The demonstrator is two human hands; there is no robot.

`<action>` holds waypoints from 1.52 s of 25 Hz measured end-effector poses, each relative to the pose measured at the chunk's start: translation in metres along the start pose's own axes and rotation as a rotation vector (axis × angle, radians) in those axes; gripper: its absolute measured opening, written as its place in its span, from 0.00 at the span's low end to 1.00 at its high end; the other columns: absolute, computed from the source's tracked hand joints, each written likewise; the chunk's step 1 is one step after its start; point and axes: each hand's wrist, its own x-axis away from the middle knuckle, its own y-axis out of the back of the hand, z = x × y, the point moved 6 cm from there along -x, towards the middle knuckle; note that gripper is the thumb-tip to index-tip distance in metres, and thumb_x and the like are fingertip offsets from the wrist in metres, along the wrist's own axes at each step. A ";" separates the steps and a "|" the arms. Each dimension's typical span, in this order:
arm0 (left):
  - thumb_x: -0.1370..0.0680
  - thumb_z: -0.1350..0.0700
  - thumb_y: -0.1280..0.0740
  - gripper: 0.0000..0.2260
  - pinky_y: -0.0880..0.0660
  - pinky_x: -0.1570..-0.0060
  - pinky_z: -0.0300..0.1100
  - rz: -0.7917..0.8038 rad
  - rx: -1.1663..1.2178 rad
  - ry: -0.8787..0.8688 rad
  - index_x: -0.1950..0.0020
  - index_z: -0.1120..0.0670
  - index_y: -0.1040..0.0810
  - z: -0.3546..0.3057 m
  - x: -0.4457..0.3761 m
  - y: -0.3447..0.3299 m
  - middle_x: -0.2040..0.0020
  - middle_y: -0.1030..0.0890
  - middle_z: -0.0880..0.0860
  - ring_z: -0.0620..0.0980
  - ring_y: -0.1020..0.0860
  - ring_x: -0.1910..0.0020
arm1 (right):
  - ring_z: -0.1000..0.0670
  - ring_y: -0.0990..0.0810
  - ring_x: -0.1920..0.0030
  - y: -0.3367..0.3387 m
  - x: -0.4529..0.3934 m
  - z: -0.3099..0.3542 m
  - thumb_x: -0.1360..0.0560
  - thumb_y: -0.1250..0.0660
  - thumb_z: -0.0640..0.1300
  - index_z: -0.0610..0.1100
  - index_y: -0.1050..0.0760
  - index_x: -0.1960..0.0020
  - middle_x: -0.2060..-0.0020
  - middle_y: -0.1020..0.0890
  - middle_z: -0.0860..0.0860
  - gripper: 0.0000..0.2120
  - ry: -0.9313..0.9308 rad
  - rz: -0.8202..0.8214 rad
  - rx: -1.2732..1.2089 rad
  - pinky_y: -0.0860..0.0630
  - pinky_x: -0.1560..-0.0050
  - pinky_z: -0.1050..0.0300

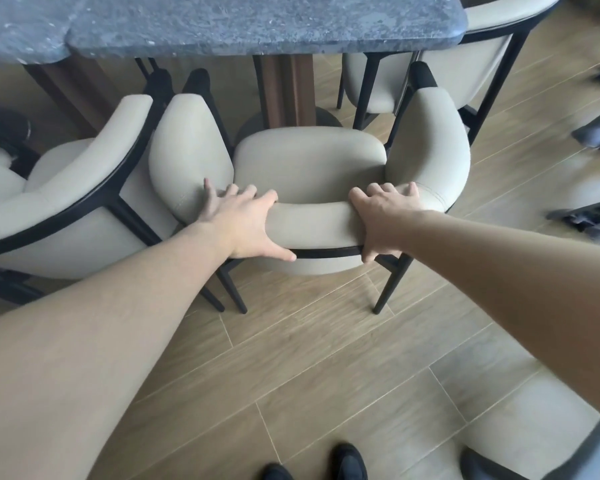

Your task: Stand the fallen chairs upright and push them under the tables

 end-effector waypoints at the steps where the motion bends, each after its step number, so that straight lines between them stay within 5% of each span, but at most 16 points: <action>1: 0.40 0.21 0.33 0.50 0.52 0.28 0.73 0.030 0.042 0.119 0.24 0.42 0.40 0.001 0.012 -0.002 0.23 0.35 0.53 0.59 0.43 0.21 | 0.44 0.33 0.32 -0.002 0.007 0.003 0.36 0.20 0.51 0.46 0.38 0.31 0.36 0.31 0.47 0.40 -0.027 -0.015 -0.018 0.34 0.34 0.41; 3: 0.32 0.32 0.27 0.50 0.51 0.26 0.70 0.101 0.217 0.250 0.18 0.43 0.50 -0.011 0.040 -0.007 0.16 0.54 0.52 0.59 0.60 0.18 | 0.43 0.34 0.32 0.002 0.028 0.013 0.31 0.24 0.48 0.43 0.37 0.31 0.35 0.32 0.45 0.35 -0.038 -0.007 -0.121 0.31 0.39 0.48; 5: 0.26 0.43 0.26 0.45 0.48 0.23 0.58 0.172 0.552 0.253 0.17 0.45 0.50 -0.029 0.072 0.002 0.16 0.59 0.51 0.57 0.62 0.18 | 0.42 0.30 0.34 0.027 0.056 0.020 0.28 0.26 0.50 0.40 0.32 0.31 0.35 0.28 0.43 0.30 -0.026 0.025 -0.427 0.29 0.46 0.52; 8: 0.22 0.44 0.30 0.25 0.37 0.31 0.49 0.232 1.246 0.325 0.25 0.44 0.29 -0.035 0.124 0.032 0.20 0.37 0.47 0.53 0.39 0.22 | 0.42 0.22 0.42 0.086 0.099 0.035 0.26 0.28 0.51 0.40 0.22 0.38 0.41 0.19 0.44 0.22 0.039 0.015 -0.744 0.29 0.54 0.58; 12: 0.20 0.47 0.32 0.11 0.29 0.31 0.50 -0.131 1.590 0.458 0.38 0.42 0.20 -0.003 0.215 0.087 0.33 0.22 0.44 0.47 0.24 0.33 | 0.50 0.22 0.47 0.154 0.184 0.068 0.24 0.30 0.49 0.44 0.20 0.41 0.49 0.18 0.51 0.14 0.222 -0.010 -1.101 0.29 0.54 0.60; 16: 0.20 0.46 0.32 0.05 0.27 0.32 0.49 -0.426 1.698 0.444 0.45 0.40 0.18 0.021 0.294 0.132 0.43 0.17 0.37 0.41 0.21 0.38 | 0.56 0.20 0.44 0.207 0.256 0.101 0.22 0.32 0.47 0.46 0.22 0.37 0.47 0.18 0.54 0.15 0.428 -0.002 -1.404 0.25 0.47 0.61; 22: 0.24 0.44 0.34 0.13 0.26 0.33 0.48 -0.705 1.751 0.460 0.41 0.40 0.18 0.056 0.379 0.162 0.39 0.18 0.38 0.40 0.20 0.37 | 0.54 0.21 0.39 0.242 0.299 0.149 0.22 0.33 0.46 0.49 0.27 0.32 0.42 0.19 0.53 0.18 0.533 -0.038 -1.451 0.27 0.32 0.49; 32: 0.27 0.44 0.36 0.14 0.26 0.34 0.46 -1.027 1.816 0.585 0.44 0.38 0.18 0.166 0.519 0.143 0.39 0.19 0.36 0.38 0.21 0.37 | 0.56 0.19 0.42 0.287 0.351 0.308 0.20 0.34 0.45 0.52 0.22 0.37 0.43 0.18 0.58 0.13 0.742 0.072 -1.386 0.23 0.36 0.50; 38: 0.25 0.43 0.36 0.16 0.29 0.30 0.47 -1.108 1.780 0.669 0.39 0.36 0.19 0.293 0.630 0.097 0.33 0.22 0.36 0.37 0.25 0.32 | 0.58 0.19 0.41 0.309 0.379 0.469 0.21 0.33 0.46 0.54 0.21 0.39 0.44 0.16 0.59 0.12 0.816 0.171 -1.372 0.24 0.35 0.48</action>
